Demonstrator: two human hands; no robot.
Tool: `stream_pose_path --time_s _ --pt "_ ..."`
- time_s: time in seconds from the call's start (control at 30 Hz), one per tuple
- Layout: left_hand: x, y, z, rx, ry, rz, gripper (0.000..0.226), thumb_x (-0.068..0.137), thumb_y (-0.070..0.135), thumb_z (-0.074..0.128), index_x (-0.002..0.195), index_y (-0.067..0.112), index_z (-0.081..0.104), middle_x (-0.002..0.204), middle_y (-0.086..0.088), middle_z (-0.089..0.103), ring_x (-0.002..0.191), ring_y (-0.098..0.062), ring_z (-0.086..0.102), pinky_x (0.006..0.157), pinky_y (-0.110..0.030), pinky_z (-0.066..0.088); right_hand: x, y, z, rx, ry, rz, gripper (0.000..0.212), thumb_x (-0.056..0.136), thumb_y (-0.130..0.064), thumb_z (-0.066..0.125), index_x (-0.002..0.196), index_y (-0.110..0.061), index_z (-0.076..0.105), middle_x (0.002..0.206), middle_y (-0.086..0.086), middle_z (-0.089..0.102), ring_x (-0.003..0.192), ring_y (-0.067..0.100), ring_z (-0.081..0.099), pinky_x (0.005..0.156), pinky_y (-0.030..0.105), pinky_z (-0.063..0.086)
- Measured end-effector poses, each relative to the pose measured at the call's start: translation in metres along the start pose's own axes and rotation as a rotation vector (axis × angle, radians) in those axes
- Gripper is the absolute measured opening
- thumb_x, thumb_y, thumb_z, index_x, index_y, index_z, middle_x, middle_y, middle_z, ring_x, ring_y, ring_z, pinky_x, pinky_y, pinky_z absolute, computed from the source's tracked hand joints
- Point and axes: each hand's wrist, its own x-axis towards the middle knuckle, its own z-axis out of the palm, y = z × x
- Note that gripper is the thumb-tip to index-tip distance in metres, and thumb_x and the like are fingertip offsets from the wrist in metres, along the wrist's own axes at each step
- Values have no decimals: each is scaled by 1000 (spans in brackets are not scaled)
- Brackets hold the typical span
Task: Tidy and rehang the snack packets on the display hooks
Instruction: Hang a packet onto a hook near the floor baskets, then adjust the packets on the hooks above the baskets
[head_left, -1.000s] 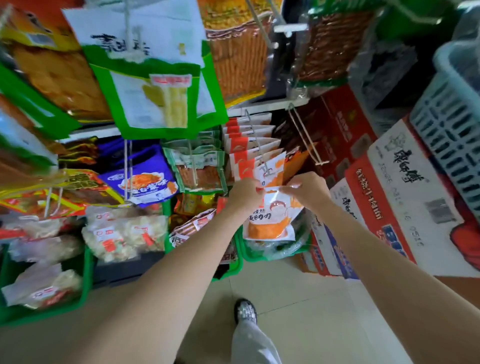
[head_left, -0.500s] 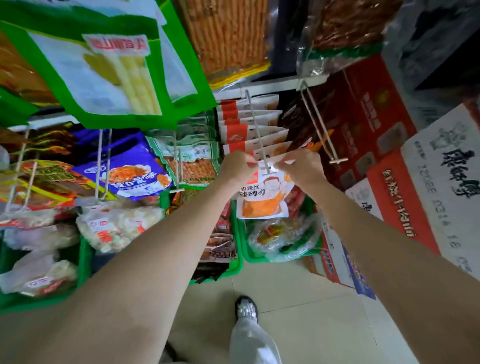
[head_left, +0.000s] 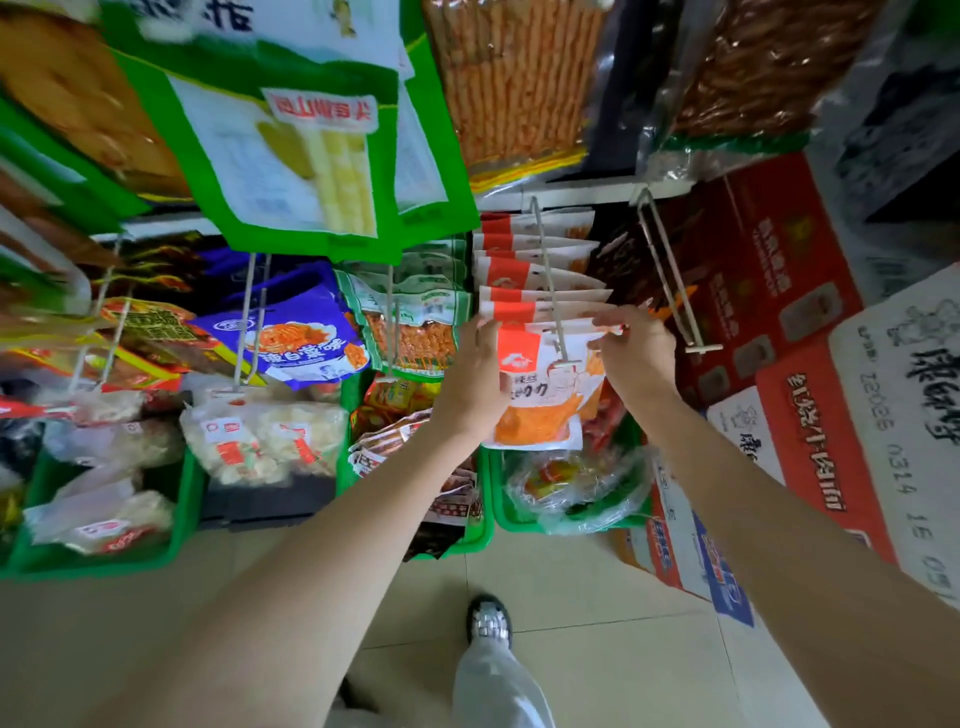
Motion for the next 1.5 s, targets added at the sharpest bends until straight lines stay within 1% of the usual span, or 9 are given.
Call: stream_pose_path --time_s 0.1,0.27,0.57,0.87,1.03,1.23,1.3,1.37,1.5 --pt "-17 -2 -19 15 -4 69 49 84 -4 50 131 8 39 135 -12 35 94 -19 61 50 -9 38 -15 -28 -6 19 34 -82 30 86 4 41 100 -8 64 98 15 66 55 14 49 39 11 32" --pt "-57 -15 -60 120 6 92 38 88 2 47 125 11 43 135 -8 37 58 -7 49 44 -14 41 -65 -81 12 -81 -144 -254 27 87 2 44 94 -7 68 92 10 71 77 26 66 64 27 46" --pt "-131 -114 -185 180 133 -120 45 86 3 42 130 11 39 134 -10 38 97 -35 58 75 -41 45 -150 -187 115 -327 -545 -406 27 91 -6 45 109 -4 65 117 16 64 109 29 58 89 29 38" --pt "-223 -239 -303 212 31 -269 43 89 10 45 131 7 34 134 -13 36 106 -36 53 80 -44 44 -233 -303 190 -312 -630 -405 23 86 -4 50 74 -22 56 93 14 65 84 35 67 74 36 50" --pt "-254 -279 -371 203 68 -308 43 93 10 43 134 11 31 138 -9 34 105 -30 54 81 -38 45 -268 -360 230 -270 -656 -434 20 89 -2 45 83 -12 62 60 -11 58 49 4 55 64 25 52" --pt "-277 -322 -419 168 148 -335 43 92 10 46 133 12 33 134 -11 38 105 -32 55 83 -42 47 -290 -407 275 -318 -665 -481 15 87 -4 49 89 -14 60 79 3 55 72 20 54 62 27 42" --pt "-279 -332 -431 157 186 -334 44 91 9 45 134 12 33 133 -10 39 105 -30 54 82 -39 44 -289 -423 290 -338 -651 -510 29 89 -5 50 118 -10 55 122 11 54 108 28 54 81 33 45" --pt "-276 -342 -445 171 211 -328 46 91 7 45 135 12 33 133 -10 41 110 -29 52 83 -34 41 -287 -438 305 -418 -618 -561 55 92 -11 51 142 -7 30 154 7 19 136 26 32 100 29 35" --pt "-257 -355 -477 192 200 -292 51 90 8 47 138 10 29 138 -12 37 118 -29 47 92 -35 40 -270 -466 334 -219 -485 -433 72 88 -11 54 147 -9 12 152 14 21 128 34 42 96 36 42"
